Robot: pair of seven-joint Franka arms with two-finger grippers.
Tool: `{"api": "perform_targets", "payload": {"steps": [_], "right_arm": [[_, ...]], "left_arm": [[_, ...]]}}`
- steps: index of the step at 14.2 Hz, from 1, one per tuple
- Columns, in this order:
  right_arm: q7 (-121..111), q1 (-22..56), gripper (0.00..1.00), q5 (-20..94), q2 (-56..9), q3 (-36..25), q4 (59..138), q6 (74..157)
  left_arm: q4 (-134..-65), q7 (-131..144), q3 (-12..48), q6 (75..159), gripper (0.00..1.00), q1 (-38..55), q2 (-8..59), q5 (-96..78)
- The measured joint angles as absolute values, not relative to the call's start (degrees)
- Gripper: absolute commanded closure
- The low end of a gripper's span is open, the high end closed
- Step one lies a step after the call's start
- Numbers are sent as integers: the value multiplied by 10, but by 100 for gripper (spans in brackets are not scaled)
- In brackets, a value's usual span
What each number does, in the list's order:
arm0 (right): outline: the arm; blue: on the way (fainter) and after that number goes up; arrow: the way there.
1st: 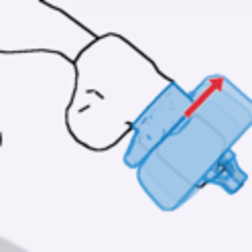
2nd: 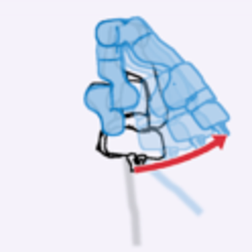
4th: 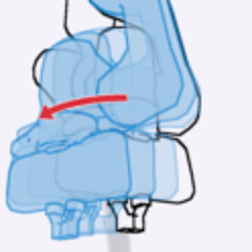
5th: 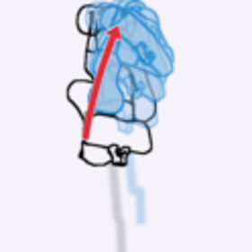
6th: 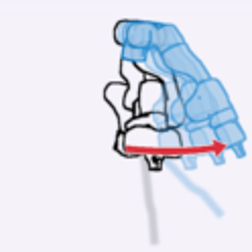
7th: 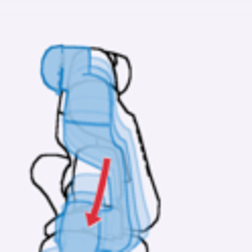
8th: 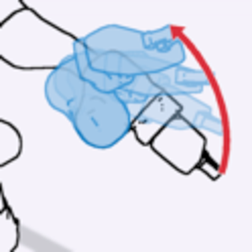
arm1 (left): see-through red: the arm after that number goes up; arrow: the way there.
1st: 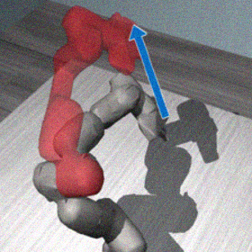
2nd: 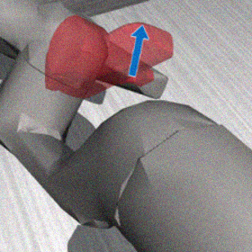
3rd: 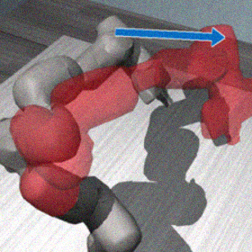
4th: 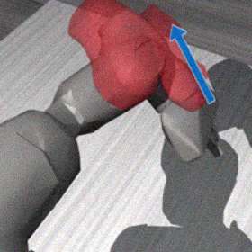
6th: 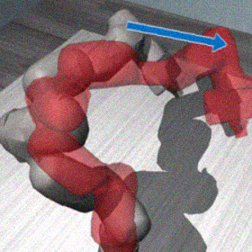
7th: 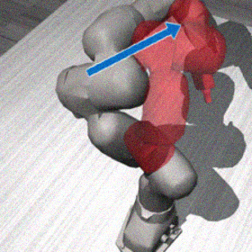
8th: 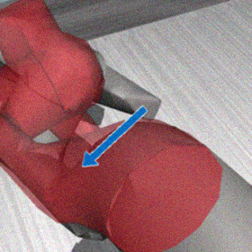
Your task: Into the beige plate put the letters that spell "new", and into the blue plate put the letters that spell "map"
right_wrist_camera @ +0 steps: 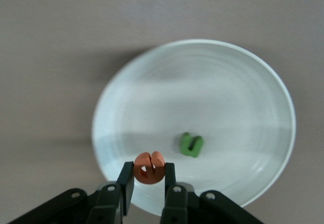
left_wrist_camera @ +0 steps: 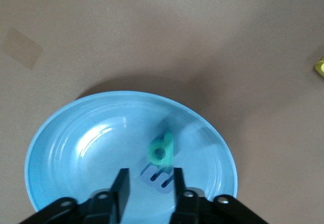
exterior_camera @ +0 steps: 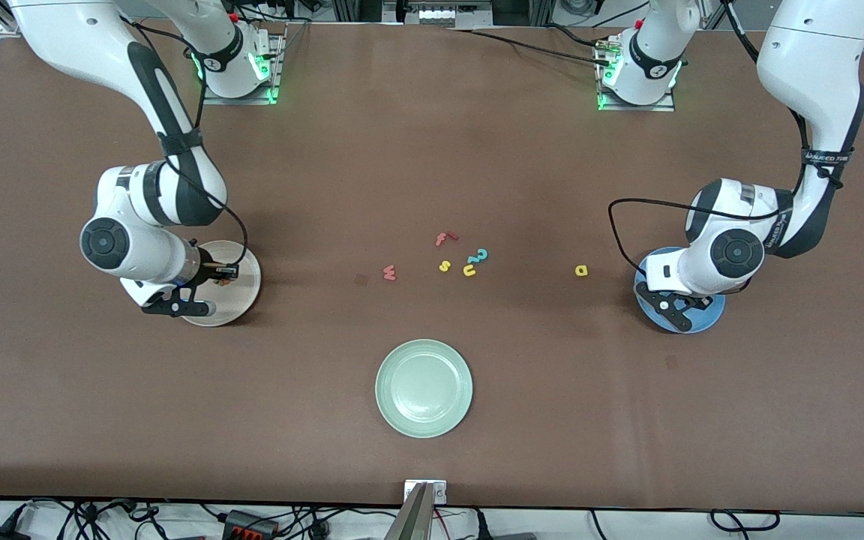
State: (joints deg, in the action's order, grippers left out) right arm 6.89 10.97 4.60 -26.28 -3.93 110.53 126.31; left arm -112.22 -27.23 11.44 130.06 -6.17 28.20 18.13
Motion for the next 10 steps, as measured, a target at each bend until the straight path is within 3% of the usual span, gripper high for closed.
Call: {"api": "perform_targets", "payload": {"steps": [3, 4, 6, 10], "right_arm": [[69, 113, 77, 46, -286, -37, 1108, 1278], [69, 116, 71, 46, -293, -36, 1108, 1283], [69, 117, 0, 46, -299, -35, 1108, 1286], [69, 118, 0, 46, -297, -34, 1092, 1287]], "left_arm": [[-1120, -259, 124, 1300, 0, -62, 274, 181], [-1121, -237, 131, 1293, 0, -62, 270, 181], [-1121, -156, 157, 1267, 0, -63, 262, 181], [-1138, 113, 232, 1249, 0, -60, 259, 181]]}}
